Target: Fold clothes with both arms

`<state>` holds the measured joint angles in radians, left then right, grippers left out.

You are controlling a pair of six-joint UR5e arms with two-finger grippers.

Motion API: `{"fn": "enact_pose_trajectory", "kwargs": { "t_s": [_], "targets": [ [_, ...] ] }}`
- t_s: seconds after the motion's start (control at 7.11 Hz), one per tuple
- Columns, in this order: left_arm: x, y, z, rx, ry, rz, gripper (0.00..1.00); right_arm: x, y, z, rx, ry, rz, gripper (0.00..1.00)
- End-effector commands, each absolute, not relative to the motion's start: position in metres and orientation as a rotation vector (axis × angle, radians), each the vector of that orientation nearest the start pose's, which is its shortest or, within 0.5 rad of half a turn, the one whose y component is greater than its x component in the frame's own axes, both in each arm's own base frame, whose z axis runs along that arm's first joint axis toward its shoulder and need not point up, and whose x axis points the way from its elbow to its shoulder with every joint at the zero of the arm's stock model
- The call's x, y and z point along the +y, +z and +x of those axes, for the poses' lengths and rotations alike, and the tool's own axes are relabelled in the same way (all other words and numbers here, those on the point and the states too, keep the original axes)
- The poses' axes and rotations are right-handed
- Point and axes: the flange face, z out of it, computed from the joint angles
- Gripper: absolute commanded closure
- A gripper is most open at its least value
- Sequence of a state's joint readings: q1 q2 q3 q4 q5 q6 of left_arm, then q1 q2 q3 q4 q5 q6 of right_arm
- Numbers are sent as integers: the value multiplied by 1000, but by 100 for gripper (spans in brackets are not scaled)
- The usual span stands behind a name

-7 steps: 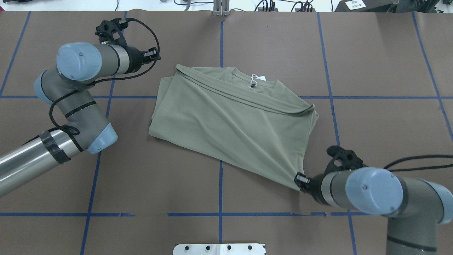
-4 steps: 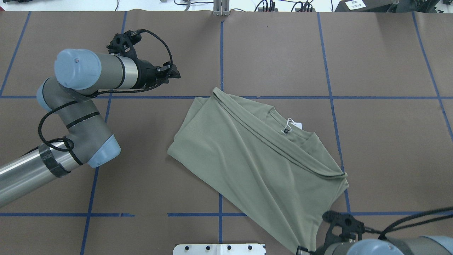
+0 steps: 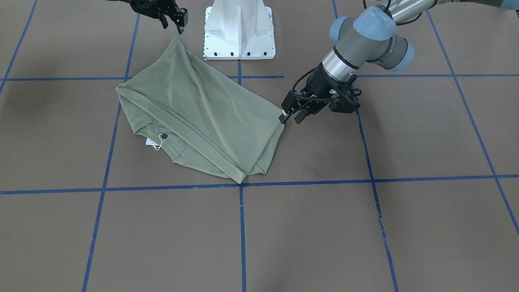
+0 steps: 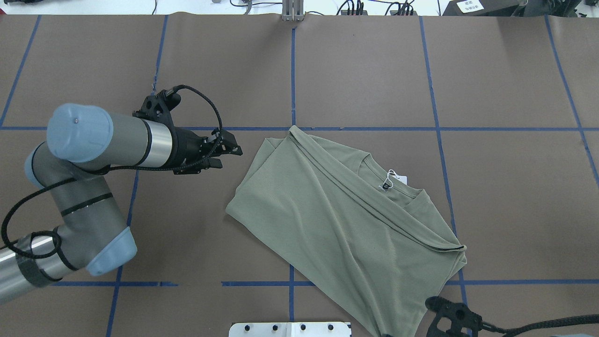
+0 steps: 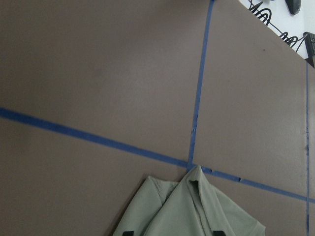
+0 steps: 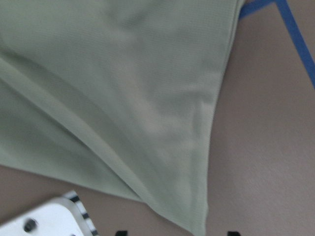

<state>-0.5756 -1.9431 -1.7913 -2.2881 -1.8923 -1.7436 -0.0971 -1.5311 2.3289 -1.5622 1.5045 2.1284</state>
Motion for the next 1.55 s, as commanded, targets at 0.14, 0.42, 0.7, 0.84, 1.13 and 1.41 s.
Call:
{"fn": "enact_pose_trajectory", "kwargs": {
  "t_s": [0.14, 0.42, 0.7, 0.84, 1.13, 1.41],
  "targets": [
    [-328, 285, 523, 1167, -475, -37, 34, -221, 283, -416, -867, 678, -82, 0],
    [-323, 298, 530, 1093, -481, -47, 34, -252, 280, -427, -866, 662, -31, 0],
    [-325, 304, 538, 1077, -481, -44, 33, -259, 280, -425, -868, 675, -23, 0],
    [-328, 304, 537, 1077, -489, -15, 33, -262, 281, -425, -866, 682, -12, 0],
    [-334, 303, 537, 1076, -504, 23, 39, -275, 285, -421, -857, 677, 23, 0],
    [-340, 302, 534, 1078, -519, 41, 83, -283, 298, -427, -829, 683, 30, 0]
  ]
}}
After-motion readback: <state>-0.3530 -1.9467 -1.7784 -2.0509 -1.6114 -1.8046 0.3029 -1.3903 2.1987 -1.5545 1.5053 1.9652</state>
